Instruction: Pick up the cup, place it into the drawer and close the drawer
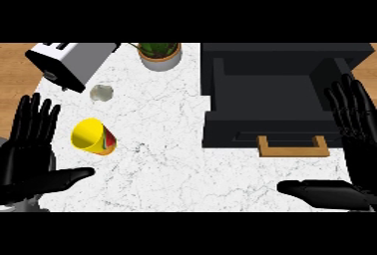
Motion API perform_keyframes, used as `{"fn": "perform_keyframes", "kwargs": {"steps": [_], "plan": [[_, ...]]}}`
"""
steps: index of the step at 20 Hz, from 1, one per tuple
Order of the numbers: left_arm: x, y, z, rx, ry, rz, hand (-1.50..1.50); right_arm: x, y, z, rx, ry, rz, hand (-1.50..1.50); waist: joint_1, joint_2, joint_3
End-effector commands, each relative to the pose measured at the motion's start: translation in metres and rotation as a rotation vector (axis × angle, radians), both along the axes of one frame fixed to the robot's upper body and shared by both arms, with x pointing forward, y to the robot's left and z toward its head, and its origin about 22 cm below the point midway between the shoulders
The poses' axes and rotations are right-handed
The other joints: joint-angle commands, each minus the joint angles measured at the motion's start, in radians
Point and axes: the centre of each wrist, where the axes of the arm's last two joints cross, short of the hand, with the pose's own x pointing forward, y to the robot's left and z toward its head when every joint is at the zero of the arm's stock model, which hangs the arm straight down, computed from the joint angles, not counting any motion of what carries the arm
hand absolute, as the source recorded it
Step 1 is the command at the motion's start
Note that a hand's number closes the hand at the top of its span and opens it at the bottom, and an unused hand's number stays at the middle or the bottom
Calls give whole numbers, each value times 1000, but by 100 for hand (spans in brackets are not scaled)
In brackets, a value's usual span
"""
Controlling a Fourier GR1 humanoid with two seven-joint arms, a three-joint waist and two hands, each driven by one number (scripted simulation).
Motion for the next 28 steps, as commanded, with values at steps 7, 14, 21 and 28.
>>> {"fn": "perform_keyframes", "kwargs": {"steps": [7,14,21,28], "plan": [[11,41,-61,61,122,135,-150,9,-7,2,6,-20,-3,-150,-3,1,0],[7,54,-111,100,196,200,-150,16,-18,-3,-14,3,0,-150,-2,1,0],[-2,69,-164,62,185,202,-150,-3,-25,-3,24,-9,6,-150,-9,2,-1],[0,99,-171,55,157,217,-150,3,-20,1,8,8,7,-150,-6,1,-1]]}}
